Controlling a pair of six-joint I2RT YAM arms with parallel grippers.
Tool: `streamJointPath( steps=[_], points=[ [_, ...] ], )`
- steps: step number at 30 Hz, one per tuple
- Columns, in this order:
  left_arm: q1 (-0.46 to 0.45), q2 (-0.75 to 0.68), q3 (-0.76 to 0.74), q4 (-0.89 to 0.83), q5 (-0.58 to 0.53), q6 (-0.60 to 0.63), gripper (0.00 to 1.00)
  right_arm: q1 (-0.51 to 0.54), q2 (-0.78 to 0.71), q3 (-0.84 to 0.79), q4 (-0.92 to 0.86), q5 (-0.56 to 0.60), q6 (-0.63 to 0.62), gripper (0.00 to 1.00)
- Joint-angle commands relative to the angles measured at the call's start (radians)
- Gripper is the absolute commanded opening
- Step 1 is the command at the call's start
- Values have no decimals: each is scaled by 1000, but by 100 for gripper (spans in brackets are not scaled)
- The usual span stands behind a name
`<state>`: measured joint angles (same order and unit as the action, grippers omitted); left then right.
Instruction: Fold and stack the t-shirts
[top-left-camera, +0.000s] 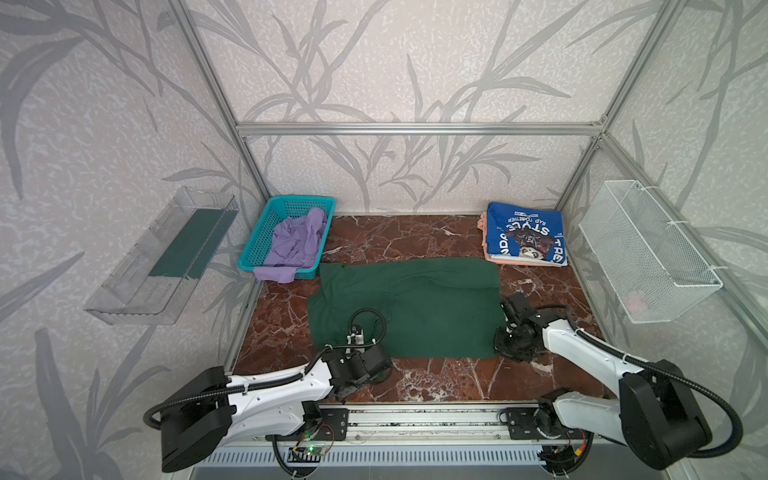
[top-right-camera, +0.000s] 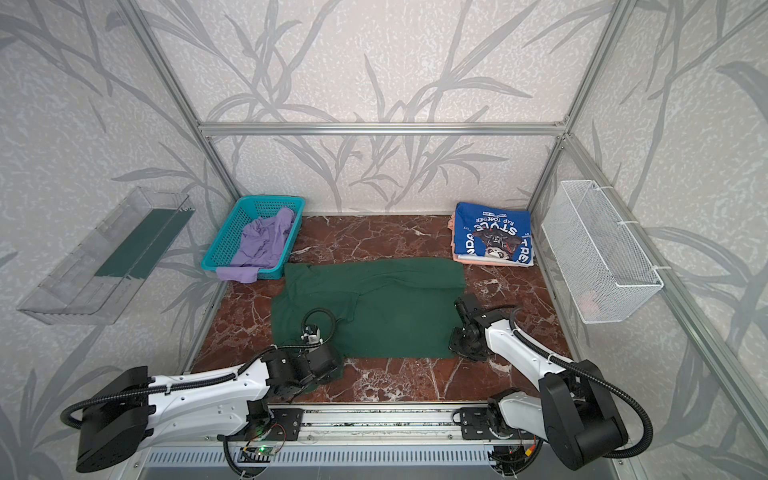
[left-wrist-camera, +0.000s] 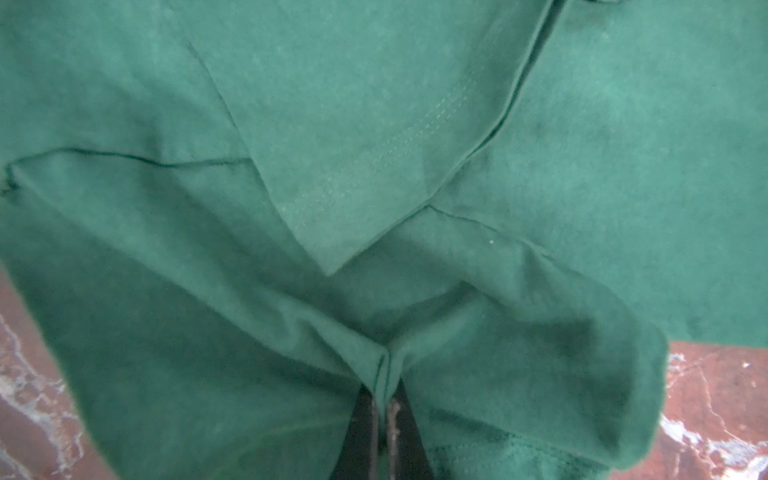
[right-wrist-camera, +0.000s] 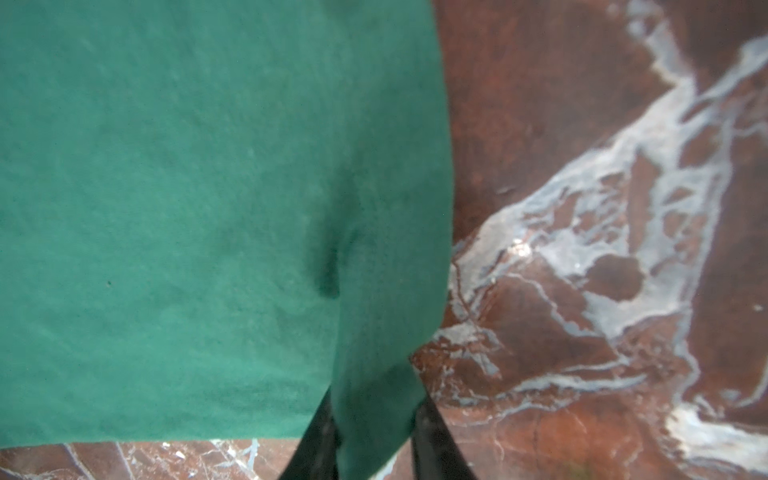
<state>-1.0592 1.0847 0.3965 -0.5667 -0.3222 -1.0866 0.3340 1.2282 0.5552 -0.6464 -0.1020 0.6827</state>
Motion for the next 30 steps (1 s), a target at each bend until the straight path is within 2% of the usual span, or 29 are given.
streamJointPath(
  steps=[1,5,12,18,24,30],
  points=[
    [-4,20,-30,-59,103,14,0,3,-12,-9,-4,42,-2,19],
    [-2,3,-19,-66,84,34,0,3,-37,-9,-7,45,-9,6],
    [4,-41,-7,-90,77,36,0,3,-38,8,-25,58,-19,0],
    [20,-112,41,-151,52,73,0,3,-38,23,-25,56,-26,0],
    [188,-139,67,-138,141,168,0,3,-24,105,-104,105,-38,0],
    [280,-115,165,-159,127,276,0,3,-13,187,-120,113,-95,0]
  ],
)
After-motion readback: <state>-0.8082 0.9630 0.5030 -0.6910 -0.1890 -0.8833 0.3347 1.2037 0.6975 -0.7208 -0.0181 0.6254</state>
